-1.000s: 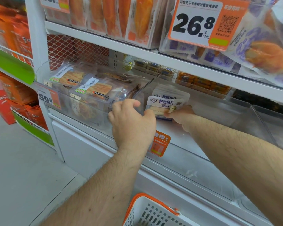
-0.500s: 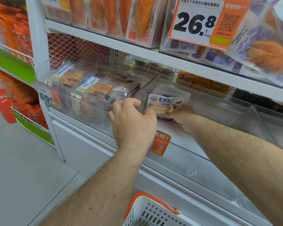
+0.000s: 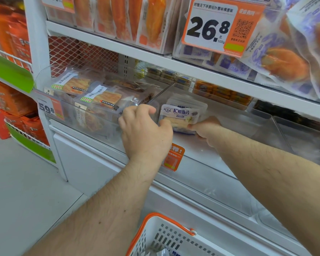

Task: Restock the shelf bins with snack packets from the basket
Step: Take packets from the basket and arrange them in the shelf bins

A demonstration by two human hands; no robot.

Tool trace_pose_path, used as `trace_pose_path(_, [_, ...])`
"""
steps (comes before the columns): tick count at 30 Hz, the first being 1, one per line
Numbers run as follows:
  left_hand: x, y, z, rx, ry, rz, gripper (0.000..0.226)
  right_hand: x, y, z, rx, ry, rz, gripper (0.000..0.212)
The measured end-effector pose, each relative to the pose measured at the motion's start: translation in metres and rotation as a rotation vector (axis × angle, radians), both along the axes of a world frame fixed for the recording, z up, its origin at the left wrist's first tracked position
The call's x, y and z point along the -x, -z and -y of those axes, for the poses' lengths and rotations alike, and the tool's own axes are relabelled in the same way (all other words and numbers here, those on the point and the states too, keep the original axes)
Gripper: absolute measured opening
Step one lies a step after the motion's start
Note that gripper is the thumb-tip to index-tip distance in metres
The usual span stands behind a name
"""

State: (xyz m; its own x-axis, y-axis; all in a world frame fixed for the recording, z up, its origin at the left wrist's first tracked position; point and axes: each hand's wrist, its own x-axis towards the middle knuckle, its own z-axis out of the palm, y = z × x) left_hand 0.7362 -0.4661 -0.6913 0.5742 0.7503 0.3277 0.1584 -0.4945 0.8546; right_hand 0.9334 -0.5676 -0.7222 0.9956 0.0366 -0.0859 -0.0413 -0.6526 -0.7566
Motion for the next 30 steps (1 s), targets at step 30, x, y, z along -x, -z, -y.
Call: trace_pose_path(30, [0.051,0.106,0.09,-0.52,1.307,-1.195,0.01,0.272,0.197,0.151,0.429,-0.39,-0.532,0.024])
